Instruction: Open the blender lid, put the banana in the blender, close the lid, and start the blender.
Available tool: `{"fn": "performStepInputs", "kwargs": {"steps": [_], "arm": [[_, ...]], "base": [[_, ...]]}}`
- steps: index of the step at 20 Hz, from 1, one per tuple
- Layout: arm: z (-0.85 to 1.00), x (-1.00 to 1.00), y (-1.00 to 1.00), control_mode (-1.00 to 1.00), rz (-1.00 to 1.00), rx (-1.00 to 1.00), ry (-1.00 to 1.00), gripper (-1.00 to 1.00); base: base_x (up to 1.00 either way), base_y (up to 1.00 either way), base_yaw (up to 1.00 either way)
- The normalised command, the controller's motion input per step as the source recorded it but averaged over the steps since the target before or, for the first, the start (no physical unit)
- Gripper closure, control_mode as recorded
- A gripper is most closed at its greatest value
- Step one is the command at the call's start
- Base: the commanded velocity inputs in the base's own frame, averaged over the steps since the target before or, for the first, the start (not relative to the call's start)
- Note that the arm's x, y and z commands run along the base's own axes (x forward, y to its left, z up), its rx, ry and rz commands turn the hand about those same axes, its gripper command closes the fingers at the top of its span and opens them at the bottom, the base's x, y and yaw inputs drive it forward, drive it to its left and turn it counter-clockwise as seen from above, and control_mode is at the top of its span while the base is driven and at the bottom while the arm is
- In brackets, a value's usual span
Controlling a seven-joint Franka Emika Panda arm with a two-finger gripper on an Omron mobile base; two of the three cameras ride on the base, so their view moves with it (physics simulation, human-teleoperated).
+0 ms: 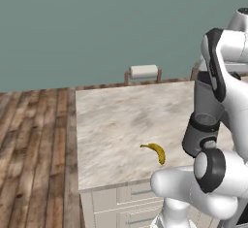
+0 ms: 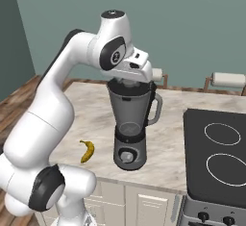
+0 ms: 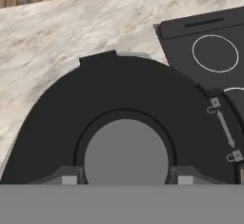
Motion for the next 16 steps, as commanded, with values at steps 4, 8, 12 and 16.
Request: {"fn": "performStepInputs", "kwargs": {"steps": [4,8,12,16], "arm": [[0.42,-0.31,0.0,-1.0,0.0,0.02,-0.13,1.0],[0.88,-0.19,0.0,-1.0,0.0,0.0,-0.17,1.0],[0.69,-0.45,0.1,-1.0,0.0,0.0,-0.13,1.0],[0.12,-0.71,0.44,-1.0,0.0,0.0,-0.04,1.0]], "base": [[0.0,0.0,0.0],[0.0,0.0,0.0],[0.0,0.0,0.0],[0.0,0.0,0.0]]}}
